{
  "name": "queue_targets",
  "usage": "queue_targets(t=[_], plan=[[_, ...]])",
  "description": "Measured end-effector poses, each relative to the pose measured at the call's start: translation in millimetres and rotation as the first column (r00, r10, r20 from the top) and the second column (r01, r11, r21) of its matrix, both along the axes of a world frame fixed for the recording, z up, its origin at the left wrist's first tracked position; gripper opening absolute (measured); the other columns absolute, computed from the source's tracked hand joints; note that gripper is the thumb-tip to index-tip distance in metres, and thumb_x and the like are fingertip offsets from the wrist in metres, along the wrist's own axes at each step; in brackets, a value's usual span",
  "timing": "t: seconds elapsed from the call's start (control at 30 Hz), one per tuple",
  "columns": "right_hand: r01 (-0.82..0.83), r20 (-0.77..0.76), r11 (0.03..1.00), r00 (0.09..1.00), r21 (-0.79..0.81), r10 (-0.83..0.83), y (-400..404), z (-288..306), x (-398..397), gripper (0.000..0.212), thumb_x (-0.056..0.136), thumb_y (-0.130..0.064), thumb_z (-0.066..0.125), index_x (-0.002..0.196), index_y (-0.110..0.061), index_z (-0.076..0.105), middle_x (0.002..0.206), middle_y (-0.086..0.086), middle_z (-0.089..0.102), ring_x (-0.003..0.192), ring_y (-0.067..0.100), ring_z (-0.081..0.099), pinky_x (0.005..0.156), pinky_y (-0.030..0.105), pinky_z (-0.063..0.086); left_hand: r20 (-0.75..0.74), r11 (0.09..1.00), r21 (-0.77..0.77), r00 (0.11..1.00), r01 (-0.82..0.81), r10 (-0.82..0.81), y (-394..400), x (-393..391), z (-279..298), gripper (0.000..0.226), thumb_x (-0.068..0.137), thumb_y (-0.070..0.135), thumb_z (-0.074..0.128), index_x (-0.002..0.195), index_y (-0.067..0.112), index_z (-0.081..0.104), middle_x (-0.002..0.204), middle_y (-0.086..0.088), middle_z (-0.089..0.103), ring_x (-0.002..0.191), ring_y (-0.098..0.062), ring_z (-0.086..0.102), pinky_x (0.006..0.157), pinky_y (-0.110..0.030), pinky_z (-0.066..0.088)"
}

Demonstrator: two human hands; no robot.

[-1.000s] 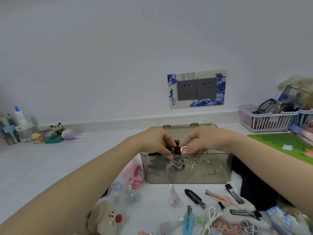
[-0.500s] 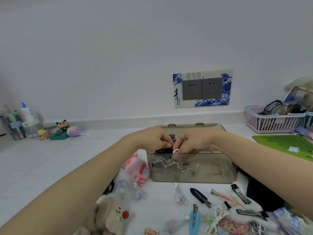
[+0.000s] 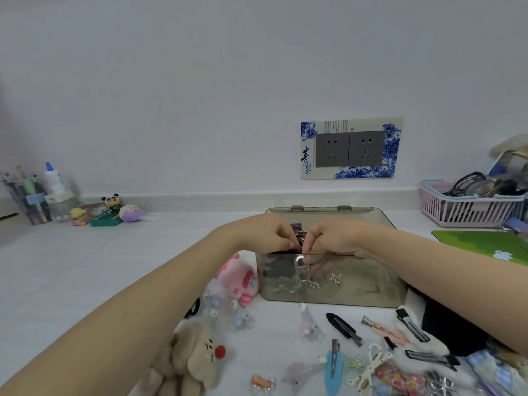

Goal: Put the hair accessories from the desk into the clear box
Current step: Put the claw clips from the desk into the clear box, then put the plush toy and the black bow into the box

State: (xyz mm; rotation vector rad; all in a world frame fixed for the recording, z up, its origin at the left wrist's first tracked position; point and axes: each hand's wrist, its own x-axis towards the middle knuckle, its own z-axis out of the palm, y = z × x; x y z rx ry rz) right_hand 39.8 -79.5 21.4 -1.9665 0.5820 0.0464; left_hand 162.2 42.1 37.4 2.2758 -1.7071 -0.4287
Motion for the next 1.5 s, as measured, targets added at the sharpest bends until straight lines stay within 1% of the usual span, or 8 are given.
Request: queue_targets(t=[0.13, 0.27, 0.37, 0.6, 0.73, 0.87, 1.33, 1.5], plan=[[0.009, -0.069, 0.996, 0.997, -0.094, -0.015, 3, 0, 2, 0.025, 0.075, 0.006, 0.069, 0.068, -0.013, 0.054, 0.061, 0.011, 0.066, 0.072, 0.033, 0.067, 0.076, 0.043, 0.055, -0.018, 1.000, -0.006, 1.000, 0.008, -0.008, 1, 0, -1, 0.023, 0.084, 0.027, 0.053, 0.096, 0.034, 0.072, 0.111, 0.001, 0.069, 0.105, -0.018, 0.062, 0.099, -0.039, 0.047], [0.022, -0.071, 1.000, 0.997, -0.014, -0.023, 7, 2, 3, 0.031, 0.076, 0.010, 0.066, 0.071, -0.012, 0.046, 0.048, 0.007, 0.065, 0.046, 0.017, 0.067, 0.046, 0.024, 0.057, -0.020, 0.999, -0.040, 1.000, 0.008, -0.009, 3, -2, -2, 0.020, 0.087, 0.024, 0.055, 0.095, 0.028, 0.072, 0.110, -0.002, 0.069, 0.104, -0.020, 0.062, 0.098, -0.040, 0.047], [0.035, -0.034, 0.999, 0.999, 0.029, -0.034, 7, 2, 2, 0.031, 0.077, 0.012, 0.064, 0.071, -0.011, 0.045, 0.057, 0.013, 0.063, 0.047, 0.019, 0.068, 0.052, 0.029, 0.058, -0.001, 0.998, -0.060, 1.000, -0.015, 0.015, 4, -1, -6, 0.019, 0.086, 0.033, 0.055, 0.094, 0.028, 0.072, 0.106, 0.002, 0.070, 0.101, -0.018, 0.062, 0.096, -0.038, 0.047], [0.027, -0.022, 0.998, 0.999, -0.053, -0.028, 3, 8, -8, 0.018, 0.084, -0.008, 0.064, 0.073, -0.013, 0.051, 0.069, 0.010, 0.071, 0.059, 0.019, 0.068, 0.051, 0.026, 0.056, -0.058, 0.982, -0.149, 0.993, -0.114, 0.106, 20, -8, -8, 0.050, 0.089, 0.054, 0.049, 0.072, 0.008, 0.059, 0.052, 0.010, 0.038, 0.051, -0.008, 0.037, 0.059, -0.027, 0.032], [0.111, 0.100, 0.976, 0.991, -0.186, -0.094, 10, 15, -17, 0.012, 0.082, -0.010, 0.066, 0.073, -0.012, 0.058, 0.072, 0.007, 0.069, 0.055, 0.012, 0.066, 0.046, 0.018, 0.049, -0.063, 0.972, -0.203, 0.992, -0.121, 0.110, 30, -10, -11, 0.065, 0.076, 0.073, 0.038, 0.084, 0.014, 0.064, 0.082, 0.003, 0.061, 0.087, -0.021, 0.062, 0.089, -0.038, 0.047], [0.226, 0.283, 0.861, 0.954, -0.455, -0.101, 23, 18, -27, 0.006, 0.082, -0.016, 0.065, 0.078, -0.016, 0.061, 0.072, -0.003, 0.065, 0.069, 0.012, 0.060, 0.058, 0.019, 0.046, -0.133, 0.929, -0.326, 0.981, -0.176, 0.139, 49, -18, -10, 0.036, 0.089, 0.055, 0.047, 0.101, 0.031, 0.071, 0.106, 0.005, 0.070, 0.105, -0.012, 0.059, 0.096, -0.032, 0.044], [0.096, 0.501, 0.856, 0.841, -0.508, 0.203, 122, -6, -45, 0.007, 0.080, -0.024, 0.067, 0.084, -0.027, 0.063, 0.085, -0.011, 0.068, 0.083, 0.000, 0.062, 0.076, 0.015, 0.049, -0.011, 0.926, -0.225, 0.951, -0.302, 0.308, 177, -56, -25, 0.021, 0.084, 0.050, 0.052, 0.085, 0.036, 0.067, 0.096, 0.006, 0.066, 0.092, -0.012, 0.060, 0.088, -0.036, 0.048], [-0.038, 0.425, 0.863, 0.859, -0.503, 0.286, 145, -29, -46, 0.009, 0.078, -0.031, 0.069, 0.085, -0.028, 0.064, 0.087, -0.007, 0.070, 0.081, 0.003, 0.063, 0.073, 0.013, 0.048, -0.074, 0.949, -0.072, 0.950, -0.308, 0.303, 204, -61, -42, 0.054, 0.073, 0.056, 0.058, 0.124, 0.039, 0.054, 0.116, 0.014, 0.059, 0.104, -0.006, 0.056, 0.092, -0.025, 0.047]])
